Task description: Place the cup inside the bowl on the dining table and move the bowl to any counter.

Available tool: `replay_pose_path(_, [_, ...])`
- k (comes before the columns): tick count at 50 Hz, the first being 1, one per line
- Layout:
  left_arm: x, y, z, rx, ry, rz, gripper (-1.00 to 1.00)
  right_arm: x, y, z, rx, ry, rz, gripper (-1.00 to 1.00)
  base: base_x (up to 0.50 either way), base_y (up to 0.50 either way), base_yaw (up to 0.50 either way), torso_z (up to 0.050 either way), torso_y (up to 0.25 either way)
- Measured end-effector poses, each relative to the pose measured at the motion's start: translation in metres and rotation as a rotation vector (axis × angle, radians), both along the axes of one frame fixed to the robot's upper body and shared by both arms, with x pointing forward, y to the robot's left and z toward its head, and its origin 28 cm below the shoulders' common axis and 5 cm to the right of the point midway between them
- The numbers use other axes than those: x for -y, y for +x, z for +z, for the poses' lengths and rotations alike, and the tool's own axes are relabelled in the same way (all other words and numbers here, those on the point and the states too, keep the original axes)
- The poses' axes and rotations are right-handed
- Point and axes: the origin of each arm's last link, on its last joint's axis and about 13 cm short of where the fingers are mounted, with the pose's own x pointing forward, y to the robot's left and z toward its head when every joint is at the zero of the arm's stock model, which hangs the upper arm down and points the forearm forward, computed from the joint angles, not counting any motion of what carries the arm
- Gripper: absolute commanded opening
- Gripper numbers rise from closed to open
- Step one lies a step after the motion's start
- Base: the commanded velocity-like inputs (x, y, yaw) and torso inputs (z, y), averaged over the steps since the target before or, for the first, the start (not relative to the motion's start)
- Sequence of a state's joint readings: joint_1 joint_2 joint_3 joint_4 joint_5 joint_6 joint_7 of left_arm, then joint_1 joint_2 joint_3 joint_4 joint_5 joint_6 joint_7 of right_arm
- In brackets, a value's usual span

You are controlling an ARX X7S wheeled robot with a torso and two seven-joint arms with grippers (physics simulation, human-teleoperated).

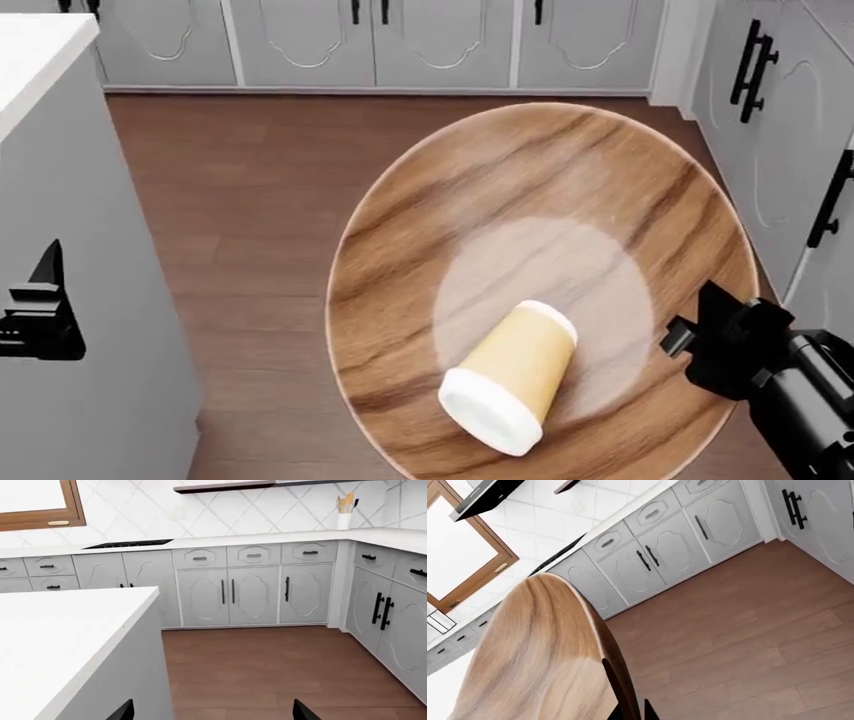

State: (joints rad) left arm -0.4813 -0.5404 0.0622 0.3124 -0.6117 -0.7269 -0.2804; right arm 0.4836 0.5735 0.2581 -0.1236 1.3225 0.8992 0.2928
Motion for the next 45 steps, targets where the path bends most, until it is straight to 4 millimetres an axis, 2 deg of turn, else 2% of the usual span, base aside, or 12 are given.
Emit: replay_pose_path(45, [0.0022,-0.0006,-0.0026,0.003,0.013,-0.01,1.0,-0.0006,0.0002,-0.0022,-0.005,0.002,0.007,-1.0,0.5,0.0,0.0,0.0,0.002])
